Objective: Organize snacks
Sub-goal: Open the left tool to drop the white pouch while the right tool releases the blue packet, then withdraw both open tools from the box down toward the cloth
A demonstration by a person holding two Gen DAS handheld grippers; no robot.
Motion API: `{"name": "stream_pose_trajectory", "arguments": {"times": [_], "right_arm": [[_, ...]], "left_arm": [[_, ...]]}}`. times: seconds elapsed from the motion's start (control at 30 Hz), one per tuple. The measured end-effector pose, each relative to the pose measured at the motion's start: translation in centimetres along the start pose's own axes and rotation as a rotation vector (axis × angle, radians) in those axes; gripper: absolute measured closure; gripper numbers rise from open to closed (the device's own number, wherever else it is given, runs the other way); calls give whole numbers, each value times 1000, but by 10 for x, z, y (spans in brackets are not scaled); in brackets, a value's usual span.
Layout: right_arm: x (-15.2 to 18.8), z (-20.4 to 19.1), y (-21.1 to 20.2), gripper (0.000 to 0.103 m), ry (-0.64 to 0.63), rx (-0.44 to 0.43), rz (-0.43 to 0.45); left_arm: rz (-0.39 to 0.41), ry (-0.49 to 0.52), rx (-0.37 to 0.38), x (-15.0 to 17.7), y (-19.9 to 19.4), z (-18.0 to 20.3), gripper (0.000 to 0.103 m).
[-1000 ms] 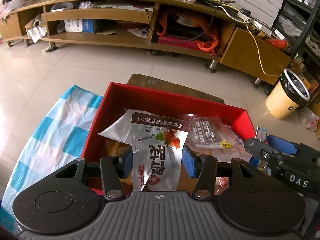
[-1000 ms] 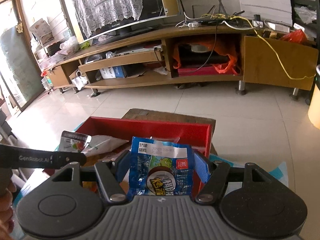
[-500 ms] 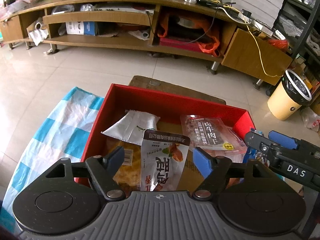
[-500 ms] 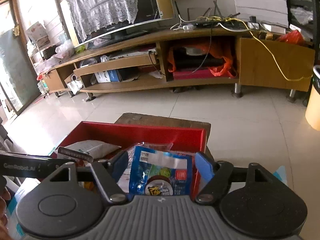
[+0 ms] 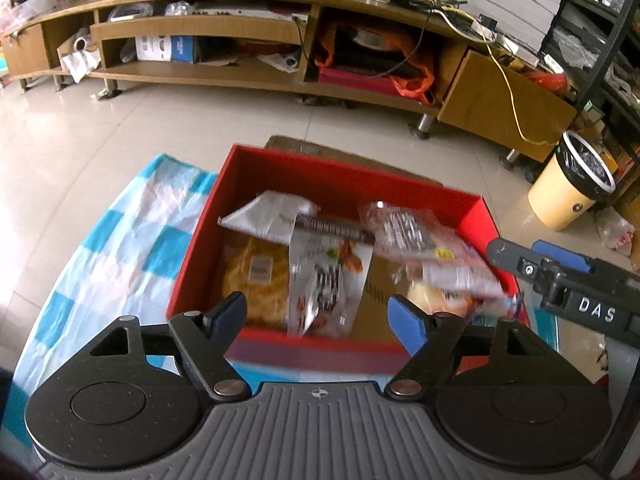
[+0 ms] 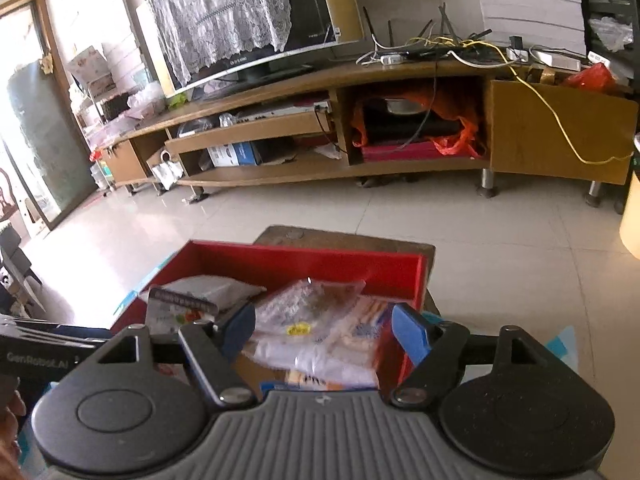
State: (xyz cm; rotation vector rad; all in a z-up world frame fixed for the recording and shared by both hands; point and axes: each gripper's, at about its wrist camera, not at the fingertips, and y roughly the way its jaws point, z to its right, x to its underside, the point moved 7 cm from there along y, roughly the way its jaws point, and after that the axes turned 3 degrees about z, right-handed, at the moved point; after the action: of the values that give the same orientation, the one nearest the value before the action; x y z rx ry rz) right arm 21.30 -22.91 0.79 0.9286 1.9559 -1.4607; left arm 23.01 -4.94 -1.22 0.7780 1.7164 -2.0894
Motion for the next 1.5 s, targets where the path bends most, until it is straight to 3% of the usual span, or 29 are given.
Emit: {"name": "stream_pose_trajectory", "arguments": {"times": [0.37,0.6,0.97,1.2,1.5], "right_arm": [[51,4,-33,29,2,15,-104],[97,11,-18,29,-37,51,-218],[119,15,-8,21,29,82,-251],[132,8,-17,21,-35,78,-271],[149,-3,-35,18,-78,69,-306]], "left_arm": [[-77,2,3,55,-23,-14,18],[-141,-19,1,94,-31,-22,18],[-212,24,-39,149,-36,-18,18],[-241,46,-85,166,-41,-12,18],[-207,62,-45,169,-54,-6,18]]}}
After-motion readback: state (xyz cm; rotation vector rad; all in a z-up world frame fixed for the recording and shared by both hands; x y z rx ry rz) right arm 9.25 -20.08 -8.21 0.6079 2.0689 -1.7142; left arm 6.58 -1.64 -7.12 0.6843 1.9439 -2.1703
